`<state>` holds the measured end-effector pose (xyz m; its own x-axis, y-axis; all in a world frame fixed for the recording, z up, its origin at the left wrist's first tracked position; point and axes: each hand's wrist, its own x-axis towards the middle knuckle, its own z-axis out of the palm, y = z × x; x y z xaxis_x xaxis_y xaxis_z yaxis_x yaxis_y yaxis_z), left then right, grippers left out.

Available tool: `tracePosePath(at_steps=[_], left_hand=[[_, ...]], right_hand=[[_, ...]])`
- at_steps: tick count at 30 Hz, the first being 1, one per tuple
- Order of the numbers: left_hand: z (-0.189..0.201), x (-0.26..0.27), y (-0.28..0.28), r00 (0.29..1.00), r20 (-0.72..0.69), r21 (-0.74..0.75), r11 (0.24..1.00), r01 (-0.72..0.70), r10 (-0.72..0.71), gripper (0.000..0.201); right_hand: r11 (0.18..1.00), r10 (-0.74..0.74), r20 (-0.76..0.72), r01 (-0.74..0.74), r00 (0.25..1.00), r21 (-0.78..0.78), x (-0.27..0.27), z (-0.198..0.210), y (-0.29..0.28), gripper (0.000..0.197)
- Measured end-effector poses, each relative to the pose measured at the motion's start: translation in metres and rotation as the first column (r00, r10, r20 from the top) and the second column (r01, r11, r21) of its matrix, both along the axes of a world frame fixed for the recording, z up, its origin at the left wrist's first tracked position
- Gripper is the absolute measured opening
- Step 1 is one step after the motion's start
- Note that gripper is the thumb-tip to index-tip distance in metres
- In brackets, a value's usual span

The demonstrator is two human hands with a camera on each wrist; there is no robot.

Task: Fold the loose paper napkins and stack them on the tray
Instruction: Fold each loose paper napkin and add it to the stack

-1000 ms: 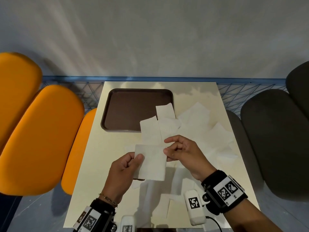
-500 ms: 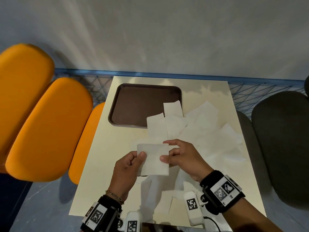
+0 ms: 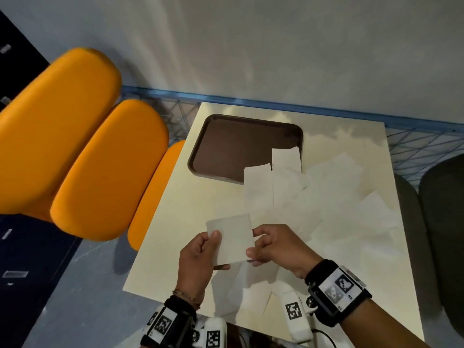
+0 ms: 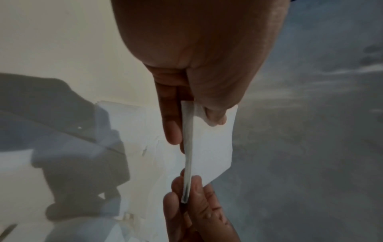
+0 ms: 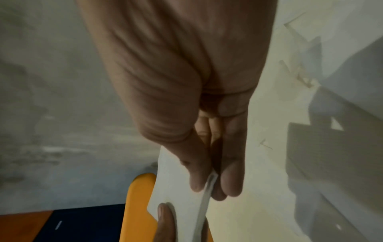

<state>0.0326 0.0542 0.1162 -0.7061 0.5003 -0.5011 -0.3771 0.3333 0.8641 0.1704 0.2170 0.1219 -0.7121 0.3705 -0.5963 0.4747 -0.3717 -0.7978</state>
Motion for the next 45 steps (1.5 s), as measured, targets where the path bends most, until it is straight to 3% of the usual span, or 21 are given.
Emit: tracePosePath(at_steps=[4, 10, 14, 17, 20, 24, 25, 27, 30, 34, 38, 41, 45], left_hand=[[-0.010, -0.011, -0.008, 0.991, 0.128, -0.010, 0.999, 0.041, -0.040, 0.024], [-0.031, -0.047, -0.009, 0.980, 0.197, -0.023, 0.999, 0.042, -0.037, 0.025], [-0.042, -0.077, -0.005, 0.957, 0.252, -0.024, 0.988, 0.152, -0.142, 0.027], [-0.053, -0.103, 0.001, 0.952, 0.274, -0.047, 0.987, 0.153, -0.135, 0.027], [-0.061, -0.127, 0.008, 0.923, 0.339, -0.061, 0.975, 0.213, -0.181, 0.028], [-0.079, -0.158, 0.017, 0.951, 0.264, -0.176, 0.961, 0.213, -0.162, 0.024], [-0.086, -0.166, 0.021, 0.964, 0.234, -0.208, 0.962, 0.177, -0.127, 0.027], [-0.098, -0.182, 0.028, 0.977, 0.210, -0.243, 0.967, 0.074, -0.022, 0.031], [-0.111, -0.198, 0.042, 0.964, 0.249, -0.245, 0.969, -0.034, 0.096, 0.026], [-0.115, -0.199, 0.062, 0.967, 0.222, -0.289, 0.956, -0.055, 0.123, 0.027], [-0.118, -0.198, 0.073, 0.964, 0.230, -0.372, 0.927, -0.042, 0.136, 0.032], [-0.121, -0.201, 0.075, 0.973, 0.203, -0.432, 0.902, -0.010, 0.108, 0.041], [-0.116, -0.201, 0.071, 0.987, 0.158, -0.531, 0.839, 0.117, -0.038, 0.044]], right_hand=[[0.995, 0.006, 0.062, -0.013, 0.998, 0.098, -0.013, -0.016, 0.002, 0.024], [0.991, 0.084, 0.126, -0.097, 0.988, 0.096, -0.043, -0.025, 0.014, 0.018], [0.992, 0.064, 0.140, -0.079, 0.988, 0.103, -0.072, -0.034, 0.022, 0.023], [0.990, 0.085, 0.154, -0.101, 0.984, 0.096, -0.091, -0.044, 0.023, 0.025], [0.969, 0.103, 0.226, -0.149, 0.969, 0.197, -0.109, -0.058, 0.028, 0.023], [0.929, 0.157, 0.290, -0.241, 0.944, 0.281, -0.130, -0.068, 0.038, 0.019], [0.919, 0.129, 0.312, -0.232, 0.941, 0.319, -0.133, -0.071, 0.041, 0.019], [0.868, -0.019, 0.393, -0.179, 0.920, 0.462, -0.134, -0.079, 0.048, 0.040], [0.726, -0.298, 0.470, -0.123, 0.831, 0.677, -0.129, -0.087, 0.063, 0.067], [0.749, -0.362, 0.616, -0.176, 0.699, 0.639, -0.119, -0.100, 0.085, 0.088], [0.753, -0.384, 0.658, -0.193, 0.647, 0.629, -0.120, -0.113, 0.093, 0.089], [0.730, -0.460, 0.606, -0.111, 0.649, 0.674, -0.125, -0.118, 0.093, 0.085], [0.732, -0.534, 0.499, 0.077, 0.683, 0.677, -0.120, -0.123, 0.096, 0.069]])
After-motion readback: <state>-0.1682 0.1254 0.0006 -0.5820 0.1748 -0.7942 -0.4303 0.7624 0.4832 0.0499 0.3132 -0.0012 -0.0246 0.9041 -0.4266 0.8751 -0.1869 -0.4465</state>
